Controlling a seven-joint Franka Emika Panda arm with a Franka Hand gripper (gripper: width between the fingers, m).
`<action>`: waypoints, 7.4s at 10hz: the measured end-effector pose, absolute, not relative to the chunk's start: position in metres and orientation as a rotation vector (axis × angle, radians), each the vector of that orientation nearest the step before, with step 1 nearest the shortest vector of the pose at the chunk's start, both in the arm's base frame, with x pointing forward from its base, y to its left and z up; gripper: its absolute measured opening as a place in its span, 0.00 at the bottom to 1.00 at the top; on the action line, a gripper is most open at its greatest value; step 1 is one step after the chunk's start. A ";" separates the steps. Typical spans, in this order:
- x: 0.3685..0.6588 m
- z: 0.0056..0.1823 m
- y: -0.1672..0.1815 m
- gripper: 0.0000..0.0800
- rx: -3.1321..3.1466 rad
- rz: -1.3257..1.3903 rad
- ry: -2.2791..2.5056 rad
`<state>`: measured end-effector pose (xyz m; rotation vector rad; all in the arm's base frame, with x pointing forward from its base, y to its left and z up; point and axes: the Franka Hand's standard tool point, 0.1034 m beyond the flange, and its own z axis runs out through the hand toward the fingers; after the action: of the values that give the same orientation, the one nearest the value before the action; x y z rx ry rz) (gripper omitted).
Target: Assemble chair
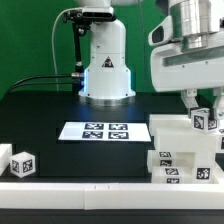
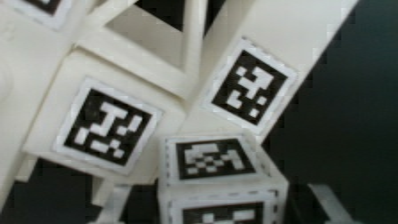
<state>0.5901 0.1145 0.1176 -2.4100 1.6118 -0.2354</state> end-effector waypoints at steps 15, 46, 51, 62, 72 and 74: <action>0.603 0.114 0.104 0.81 -3.090 -0.093 0.345; 0.602 0.112 0.124 0.81 -3.059 -0.108 0.516; 0.608 0.112 0.104 0.36 -2.932 -0.127 1.009; 0.611 0.116 0.086 0.64 -2.827 -0.150 1.230; 0.611 0.146 0.057 0.81 -2.874 -0.169 1.019; 0.603 0.146 0.014 0.81 -2.946 -0.172 0.843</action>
Offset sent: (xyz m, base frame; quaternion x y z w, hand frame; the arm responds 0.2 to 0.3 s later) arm 0.0000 0.0000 0.0000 0.0000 0.0000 0.0000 1.0000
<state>0.6033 0.0144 0.1459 -2.9461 0.8432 -0.1721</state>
